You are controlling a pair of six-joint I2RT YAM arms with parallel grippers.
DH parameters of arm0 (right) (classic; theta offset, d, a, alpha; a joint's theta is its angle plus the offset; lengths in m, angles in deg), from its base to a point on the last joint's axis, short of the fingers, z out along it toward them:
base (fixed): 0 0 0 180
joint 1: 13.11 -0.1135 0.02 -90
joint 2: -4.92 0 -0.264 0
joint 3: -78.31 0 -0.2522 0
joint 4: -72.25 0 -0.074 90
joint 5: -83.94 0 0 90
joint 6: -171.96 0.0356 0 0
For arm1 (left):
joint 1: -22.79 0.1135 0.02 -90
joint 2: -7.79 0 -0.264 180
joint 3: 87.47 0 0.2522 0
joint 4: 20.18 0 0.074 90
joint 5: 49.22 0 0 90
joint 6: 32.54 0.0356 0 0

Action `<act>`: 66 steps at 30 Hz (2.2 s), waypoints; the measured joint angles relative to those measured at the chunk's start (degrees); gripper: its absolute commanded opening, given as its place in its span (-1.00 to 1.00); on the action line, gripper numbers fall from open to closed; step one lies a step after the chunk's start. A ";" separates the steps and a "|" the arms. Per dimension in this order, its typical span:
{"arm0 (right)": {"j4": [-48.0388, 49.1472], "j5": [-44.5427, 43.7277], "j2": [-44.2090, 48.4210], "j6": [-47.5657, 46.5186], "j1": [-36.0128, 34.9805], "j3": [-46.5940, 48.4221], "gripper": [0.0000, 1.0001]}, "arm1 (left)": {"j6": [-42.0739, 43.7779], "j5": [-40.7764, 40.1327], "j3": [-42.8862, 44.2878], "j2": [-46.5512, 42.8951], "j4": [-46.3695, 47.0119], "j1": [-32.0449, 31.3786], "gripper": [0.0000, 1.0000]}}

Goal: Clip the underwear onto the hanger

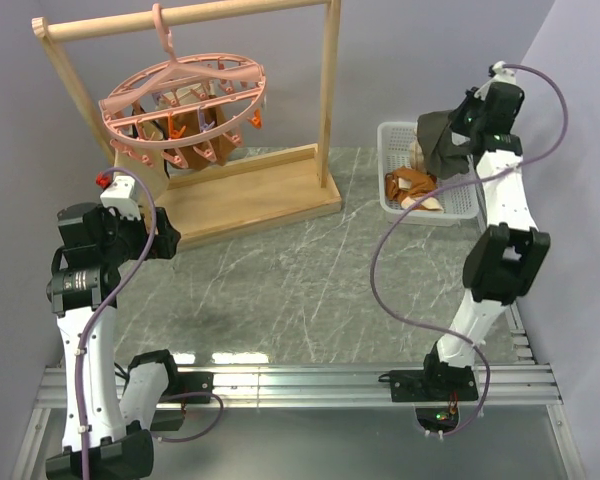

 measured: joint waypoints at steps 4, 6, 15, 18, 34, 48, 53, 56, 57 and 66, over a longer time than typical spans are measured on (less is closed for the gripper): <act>3.08 1.62 9.60 4.46 0.42 -8.90 -1.00 | -0.39 1.42 -0.26 -0.20 0.66 0.00 0.99; 3.67 2.54 13.53 6.38 0.61 -12.55 -1.00 | -0.55 2.16 -0.39 -0.17 1.01 0.00 0.99; 2.71 11.37 28.06 10.49 0.96 -18.16 -1.00 | -1.90 5.03 -0.81 -0.42 2.97 -0.07 0.99; 1.73 14.62 32.24 10.38 0.00 -17.90 -1.00 | -2.99 6.34 -0.81 -0.39 4.22 -0.07 0.99; -0.81 38.36 52.48 9.86 -16.90 -42.25 -1.00 | 0.35 12.98 -2.43 -3.58 5.90 -0.17 0.99; -8.02 17.18 30.97 -10.36 -14.08 -53.86 -0.63 | 8.96 13.57 -6.69 -0.22 4.52 -4.63 0.99; -15.04 4.79 22.25 -15.74 -11.21 -51.71 0.02 | 9.99 13.07 -8.90 -0.13 4.63 -5.79 0.99; -18.29 0.52 23.12 -18.10 -11.08 -49.05 0.25 | 9.94 13.00 -9.66 -0.04 4.76 -6.12 0.99; -18.93 -0.15 24.30 -18.95 -11.37 -48.41 0.25 | 9.70 12.98 -9.75 -0.02 4.87 -6.21 0.99; -25.75 -1.75 35.52 -21.86 -30.58 -45.48 0.21 | 7.45 13.05 -10.25 0.28 6.05 -6.40 0.99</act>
